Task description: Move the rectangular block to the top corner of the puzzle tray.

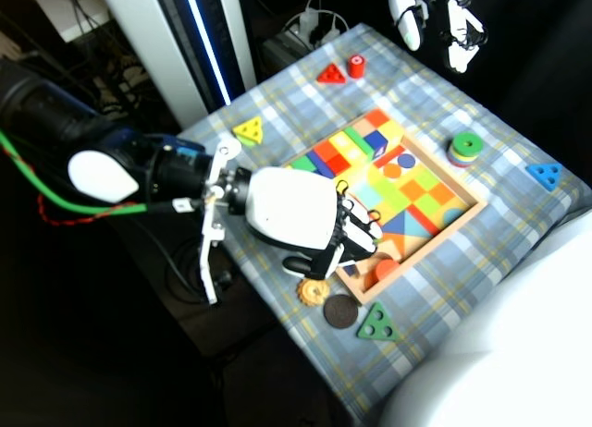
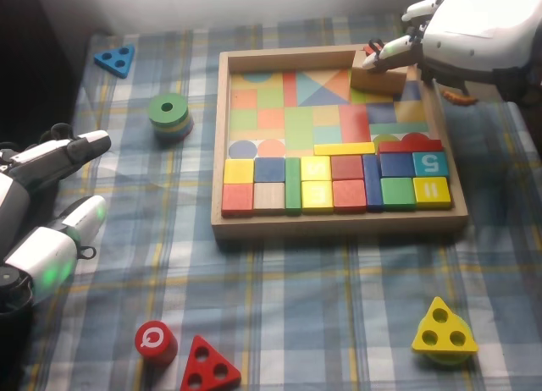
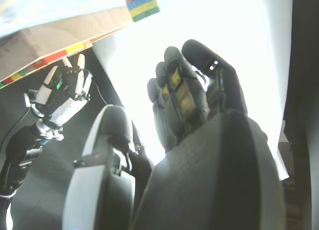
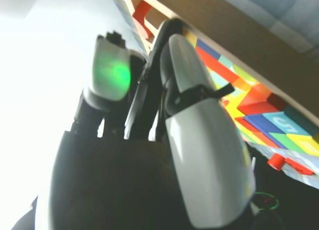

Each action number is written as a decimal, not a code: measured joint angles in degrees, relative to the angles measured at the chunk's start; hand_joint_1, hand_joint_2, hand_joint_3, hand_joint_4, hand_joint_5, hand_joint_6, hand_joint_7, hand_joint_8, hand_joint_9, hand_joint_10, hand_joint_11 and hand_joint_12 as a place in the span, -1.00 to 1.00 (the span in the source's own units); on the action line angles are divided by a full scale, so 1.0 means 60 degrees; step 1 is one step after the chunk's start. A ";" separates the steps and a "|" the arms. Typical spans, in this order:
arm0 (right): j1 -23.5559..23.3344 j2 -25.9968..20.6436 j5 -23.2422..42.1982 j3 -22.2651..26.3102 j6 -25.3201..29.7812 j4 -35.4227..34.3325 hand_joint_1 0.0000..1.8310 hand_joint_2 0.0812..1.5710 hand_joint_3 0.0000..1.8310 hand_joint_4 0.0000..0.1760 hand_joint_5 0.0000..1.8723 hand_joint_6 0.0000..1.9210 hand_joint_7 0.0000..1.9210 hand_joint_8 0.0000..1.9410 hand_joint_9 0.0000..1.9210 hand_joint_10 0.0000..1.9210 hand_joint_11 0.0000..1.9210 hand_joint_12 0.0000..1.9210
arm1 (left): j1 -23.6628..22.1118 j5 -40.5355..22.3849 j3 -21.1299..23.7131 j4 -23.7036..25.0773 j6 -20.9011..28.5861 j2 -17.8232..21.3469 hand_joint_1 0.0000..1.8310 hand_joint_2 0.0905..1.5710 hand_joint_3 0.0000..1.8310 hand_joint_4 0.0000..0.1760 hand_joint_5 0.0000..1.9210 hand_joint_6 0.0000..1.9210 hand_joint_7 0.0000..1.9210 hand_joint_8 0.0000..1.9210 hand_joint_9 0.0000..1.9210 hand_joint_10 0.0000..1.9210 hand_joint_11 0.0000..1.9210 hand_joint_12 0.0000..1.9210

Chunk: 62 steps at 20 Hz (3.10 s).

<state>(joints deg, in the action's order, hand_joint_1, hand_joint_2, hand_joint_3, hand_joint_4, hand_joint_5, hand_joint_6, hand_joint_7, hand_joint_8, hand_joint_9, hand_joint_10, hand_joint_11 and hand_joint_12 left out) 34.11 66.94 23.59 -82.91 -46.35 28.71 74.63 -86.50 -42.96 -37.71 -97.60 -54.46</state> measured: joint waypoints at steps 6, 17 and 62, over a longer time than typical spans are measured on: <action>0.0011 -0.0153 -0.0127 0.0142 -0.0025 -0.0018 0.50 0.56 -1.00 -0.12 -0.42 -1.00 0.15 1.00 0.36 1.00 0.47 1.00 | 0.0000 0.0000 0.0000 0.0007 0.0000 0.0000 -0.21 0.78 -1.00 -1.00 -0.42 -1.00 -0.45 -0.99 -0.46 -0.99 -1.00 0.34; 0.0000 -0.0903 -0.0627 0.0936 -0.0357 0.0007 0.57 0.54 -1.00 -0.13 -0.38 -1.00 0.14 1.00 0.33 1.00 0.45 1.00 | 0.0000 0.0004 0.0000 0.0004 0.0000 0.0000 -0.21 0.78 -1.00 -1.00 -0.43 -1.00 -0.46 -1.00 -0.49 -1.00 -1.00 0.31; 0.1883 -0.2892 0.3213 0.2769 -0.0616 -0.4014 0.66 0.53 -0.99 -0.73 -0.44 -1.00 0.20 1.00 0.42 1.00 0.47 1.00 | 0.0000 -0.0055 0.0033 0.0004 0.0000 0.0011 -0.21 0.78 -1.00 -1.00 -0.45 -1.00 -0.50 -1.00 -0.55 -1.00 -1.00 0.12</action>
<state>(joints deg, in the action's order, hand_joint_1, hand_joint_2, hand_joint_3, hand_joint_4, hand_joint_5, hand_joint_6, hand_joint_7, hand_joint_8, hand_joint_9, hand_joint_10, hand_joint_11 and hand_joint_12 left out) 45.41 49.58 42.87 -66.30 -50.04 4.62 74.63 -86.83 -42.76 -37.69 -97.60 -54.39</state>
